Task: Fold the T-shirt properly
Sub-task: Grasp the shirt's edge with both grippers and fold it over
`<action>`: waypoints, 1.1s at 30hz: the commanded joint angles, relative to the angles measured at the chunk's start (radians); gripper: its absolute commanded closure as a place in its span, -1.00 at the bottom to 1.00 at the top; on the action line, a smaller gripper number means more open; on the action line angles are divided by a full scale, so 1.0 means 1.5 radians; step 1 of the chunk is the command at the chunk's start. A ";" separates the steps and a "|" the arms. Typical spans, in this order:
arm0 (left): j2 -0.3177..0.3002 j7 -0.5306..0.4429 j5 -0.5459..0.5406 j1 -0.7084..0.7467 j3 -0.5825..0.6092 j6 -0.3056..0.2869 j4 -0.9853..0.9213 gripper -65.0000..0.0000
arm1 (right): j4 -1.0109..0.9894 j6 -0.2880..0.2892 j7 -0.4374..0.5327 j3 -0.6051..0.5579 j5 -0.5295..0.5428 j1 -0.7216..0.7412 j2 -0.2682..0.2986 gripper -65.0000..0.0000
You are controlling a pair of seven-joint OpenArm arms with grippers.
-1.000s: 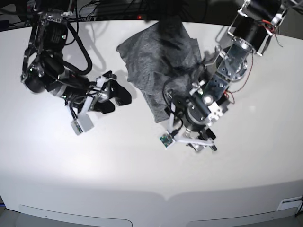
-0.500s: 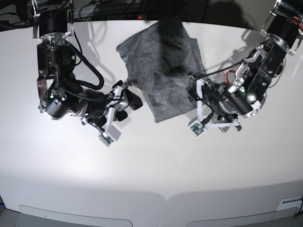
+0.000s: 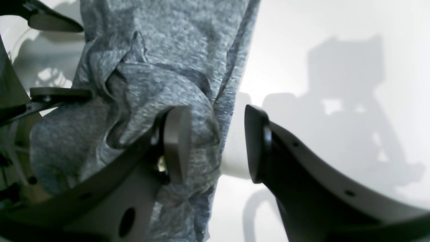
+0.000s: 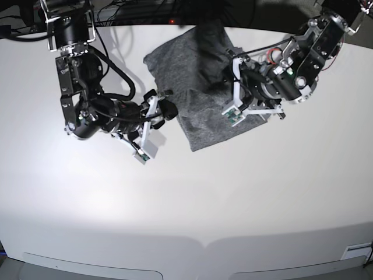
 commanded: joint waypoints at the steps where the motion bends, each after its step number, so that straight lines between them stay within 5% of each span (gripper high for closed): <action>1: -0.002 -0.006 -0.005 -0.007 -0.004 0.000 0.013 -0.23 | 0.006 0.003 0.011 0.003 0.015 0.013 0.002 0.24; 15: 0.020 -0.026 0.008 -0.007 -0.004 -0.006 0.012 -0.23 | -0.007 0.003 0.010 0.003 -0.023 0.013 -0.074 0.42; 25: 0.020 -0.031 0.037 -0.001 -0.004 -0.050 0.012 -0.19 | -0.007 0.003 0.010 0.004 -0.022 0.012 -0.074 1.00; 33: 0.020 -0.047 0.053 0.011 -0.004 -0.060 0.012 0.75 | -0.007 0.003 0.017 0.004 -0.017 0.012 -0.074 1.00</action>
